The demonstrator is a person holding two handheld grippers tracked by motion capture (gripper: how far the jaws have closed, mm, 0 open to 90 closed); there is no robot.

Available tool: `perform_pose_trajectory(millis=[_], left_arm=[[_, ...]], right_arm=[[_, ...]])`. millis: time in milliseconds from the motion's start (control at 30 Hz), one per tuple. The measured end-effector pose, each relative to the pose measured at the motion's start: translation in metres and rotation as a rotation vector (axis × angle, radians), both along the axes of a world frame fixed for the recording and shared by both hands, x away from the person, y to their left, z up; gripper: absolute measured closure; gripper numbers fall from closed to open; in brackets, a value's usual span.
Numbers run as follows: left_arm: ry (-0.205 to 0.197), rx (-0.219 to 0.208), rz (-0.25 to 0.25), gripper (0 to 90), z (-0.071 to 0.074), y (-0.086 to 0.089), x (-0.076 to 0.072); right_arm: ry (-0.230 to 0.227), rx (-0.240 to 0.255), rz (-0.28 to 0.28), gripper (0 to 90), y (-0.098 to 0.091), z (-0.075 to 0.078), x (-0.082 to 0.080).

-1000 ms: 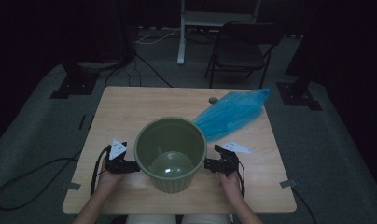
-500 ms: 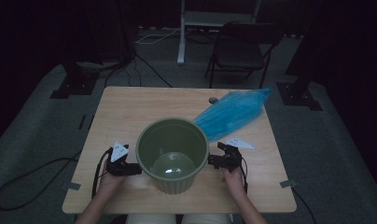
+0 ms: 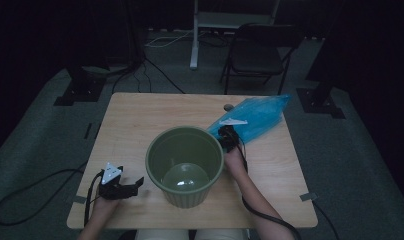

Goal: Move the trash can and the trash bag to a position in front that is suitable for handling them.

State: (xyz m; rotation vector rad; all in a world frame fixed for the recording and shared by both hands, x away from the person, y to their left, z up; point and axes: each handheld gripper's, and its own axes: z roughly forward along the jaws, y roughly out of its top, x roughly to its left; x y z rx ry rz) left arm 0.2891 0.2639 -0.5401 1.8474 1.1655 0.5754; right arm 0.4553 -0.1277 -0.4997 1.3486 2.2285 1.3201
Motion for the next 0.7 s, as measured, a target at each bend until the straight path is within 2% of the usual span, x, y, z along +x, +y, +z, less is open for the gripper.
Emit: perform_pose_trajectory(millis=[67, 133, 167, 300, 333, 400, 500, 533, 600, 667, 700], left_arm=[[-0.034, -0.007, -0.006, 4.5, 0.001, 0.001, -0.003], [-0.068, -0.023, -0.005, 4.5, 0.001, 0.002, -0.006], [-0.081, -0.015, -0.004, 4.5, 0.001, 0.003, -0.007], [-0.065, -0.037, -0.005, 4.6, 0.0, 0.004, -0.008], [-0.06, -0.041, -0.007, 4.6, 0.001, 0.003, -0.009], [-0.054, -0.053, -0.011, 4.6, 0.001, 0.0, -0.011], [-0.051, -0.058, -0.018, 4.6, 0.001, -0.002, -0.011], [-0.056, -0.084, -0.026, 4.6, 0.002, -0.003, -0.011], [-0.056, -0.087, -0.03, 4.6, 0.002, -0.003, -0.011], [-0.063, -0.084, -0.031, 4.6, 0.002, -0.003, -0.011], [-0.078, -0.039, -0.023, 4.6, 0.002, -0.004, -0.011]], right_arm=[[0.007, -0.01, 0.001, 12.4, 0.004, -0.002, 0.003], [0.028, -0.055, 0.005, 12.4, 0.017, -0.01, 0.013], [0.038, -0.066, 0.003, 12.4, 0.02, -0.014, 0.015], [0.062, -0.098, 0.003, 13.0, 0.025, -0.023, 0.016], [0.088, -0.121, -0.013, 13.4, 0.026, -0.03, 0.017], [0.098, -0.131, -0.035, 13.9, 0.027, -0.035, 0.016], [0.094, -0.158, -0.03, 14.0, 0.03, -0.04, 0.013], [0.063, -0.199, -0.026, 14.2, 0.032, -0.042, 0.009], [0.054, -0.21, -0.026, 14.4, 0.032, -0.042, 0.006], [0.054, -0.21, -0.026, 14.4, 0.032, -0.042, 0.006], [0.043, -0.221, -0.025, 15.1, 0.031, -0.043, 0.004]])
